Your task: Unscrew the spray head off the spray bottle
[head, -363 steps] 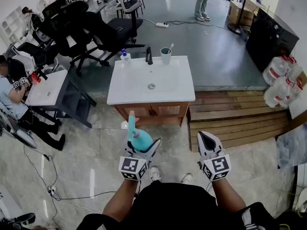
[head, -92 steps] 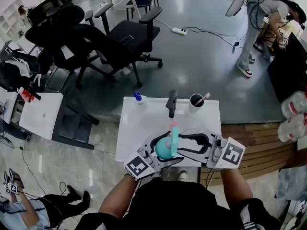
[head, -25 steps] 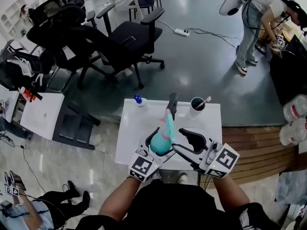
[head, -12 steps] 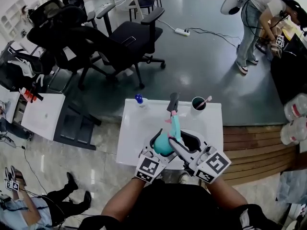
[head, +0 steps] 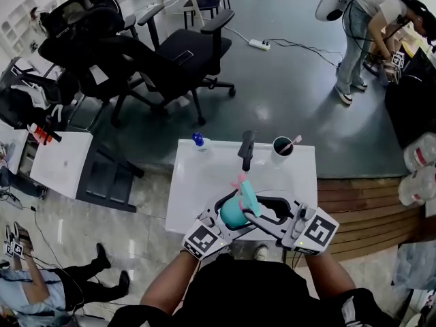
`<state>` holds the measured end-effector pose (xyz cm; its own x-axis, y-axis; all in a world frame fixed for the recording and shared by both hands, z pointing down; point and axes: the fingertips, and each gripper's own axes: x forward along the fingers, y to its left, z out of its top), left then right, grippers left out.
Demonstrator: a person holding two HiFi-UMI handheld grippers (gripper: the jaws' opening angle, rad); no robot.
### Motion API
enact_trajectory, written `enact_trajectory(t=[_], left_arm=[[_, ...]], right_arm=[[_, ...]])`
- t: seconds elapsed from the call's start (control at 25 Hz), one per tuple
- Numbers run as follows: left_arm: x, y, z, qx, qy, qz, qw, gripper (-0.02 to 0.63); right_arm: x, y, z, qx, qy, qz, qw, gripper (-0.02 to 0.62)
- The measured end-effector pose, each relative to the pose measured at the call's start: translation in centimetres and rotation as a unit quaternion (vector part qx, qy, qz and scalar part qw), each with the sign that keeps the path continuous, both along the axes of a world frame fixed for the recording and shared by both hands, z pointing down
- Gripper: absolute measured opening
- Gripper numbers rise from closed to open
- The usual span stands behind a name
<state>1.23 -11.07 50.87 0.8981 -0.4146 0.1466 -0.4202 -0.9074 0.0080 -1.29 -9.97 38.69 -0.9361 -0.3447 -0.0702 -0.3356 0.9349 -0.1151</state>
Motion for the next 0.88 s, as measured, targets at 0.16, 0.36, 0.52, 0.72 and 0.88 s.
enact_trajectory(t=[0.16,0.36,0.52,0.72,0.88], left_arm=[[0.9,2.8,-1.0,-0.019,0.027,0.090,0.9954,0.465],[1.4,6.4,-2.1,-0.016,0.027,0.198,0.9796,0.465],[1.6,7.1,-2.7,-0.004,0.020,0.214,0.9767,0.465],[1.4,5.5,-2.4,-0.004,0.017,0.162,0.9866,0.465],[0.4,2.4,-1.9,0.000,0.009,0.058,0.9983,0.465]], right_arm=[[-0.1,2.4,-0.3,0.004,0.022,-0.075,0.997,0.130],[0.3,5.2,-1.5,0.016,0.016,-0.159,0.987,0.130],[0.7,6.0,-1.9,0.017,0.013,-0.180,0.983,0.130],[0.5,5.1,-1.8,0.023,0.006,-0.138,0.990,0.145],[0.3,3.0,-1.2,0.000,-0.007,-0.053,0.999,0.230]])
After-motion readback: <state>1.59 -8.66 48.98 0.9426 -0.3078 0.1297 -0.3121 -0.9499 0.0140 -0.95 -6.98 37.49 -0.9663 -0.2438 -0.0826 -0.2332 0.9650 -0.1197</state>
